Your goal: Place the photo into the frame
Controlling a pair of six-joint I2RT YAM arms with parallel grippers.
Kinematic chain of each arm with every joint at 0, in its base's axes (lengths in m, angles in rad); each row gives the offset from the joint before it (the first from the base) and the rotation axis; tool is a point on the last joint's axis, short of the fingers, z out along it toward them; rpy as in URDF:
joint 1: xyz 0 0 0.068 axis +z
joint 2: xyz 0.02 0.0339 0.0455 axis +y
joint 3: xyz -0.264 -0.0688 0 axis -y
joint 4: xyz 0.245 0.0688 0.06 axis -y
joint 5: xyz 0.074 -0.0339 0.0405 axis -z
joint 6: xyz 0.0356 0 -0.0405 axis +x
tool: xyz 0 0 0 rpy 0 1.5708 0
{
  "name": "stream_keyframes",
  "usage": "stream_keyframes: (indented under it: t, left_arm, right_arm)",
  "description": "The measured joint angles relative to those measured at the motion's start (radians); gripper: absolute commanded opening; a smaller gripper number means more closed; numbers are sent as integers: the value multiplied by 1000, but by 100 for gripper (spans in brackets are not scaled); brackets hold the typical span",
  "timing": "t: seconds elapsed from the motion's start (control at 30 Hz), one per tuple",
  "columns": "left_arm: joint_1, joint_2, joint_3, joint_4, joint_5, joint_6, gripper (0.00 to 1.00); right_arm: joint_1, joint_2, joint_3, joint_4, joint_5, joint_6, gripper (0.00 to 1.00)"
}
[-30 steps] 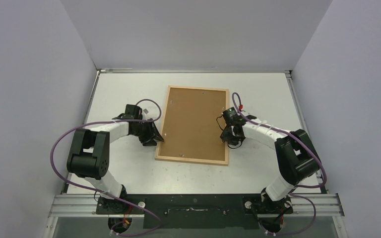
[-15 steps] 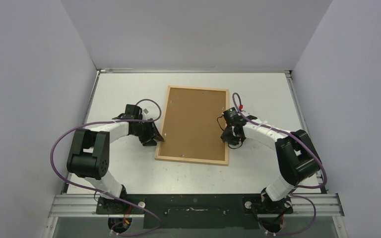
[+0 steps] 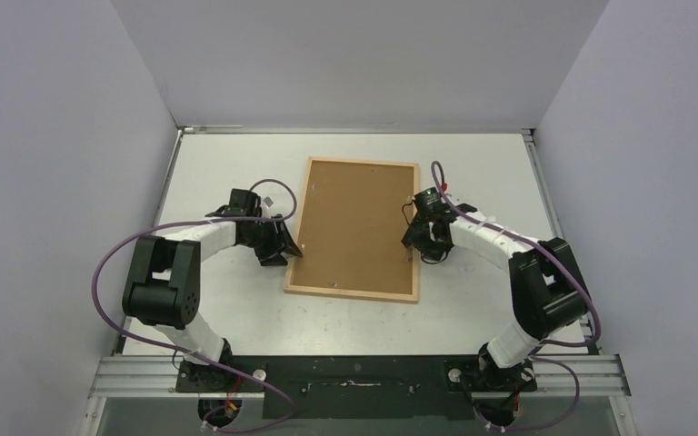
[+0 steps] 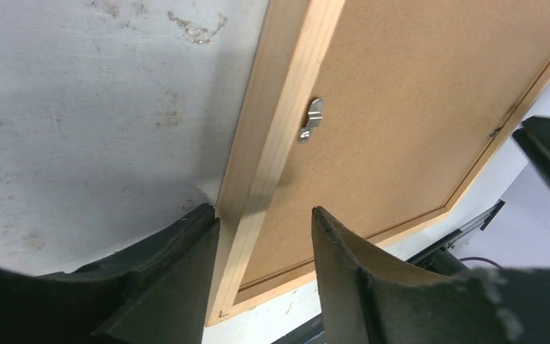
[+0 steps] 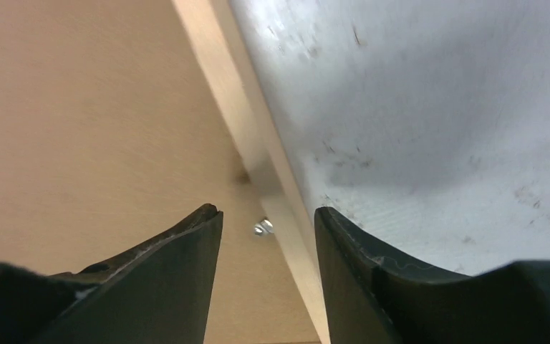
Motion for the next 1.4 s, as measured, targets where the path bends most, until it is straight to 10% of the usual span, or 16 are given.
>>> stream_keyframes:
  t: [0.2,0.67,1.4]
  left_arm:
    - [21,0,90,-32,2,41,53]
    - [53,11,126,-53,7,74,33]
    - [53,113,126,-52,57,99,14]
  right_arm:
    - [-42,0,158,-21,0,-105,54]
    - [102,264,350,257,-339,-205,19]
    - [276,568,505,439,-561,-48,26]
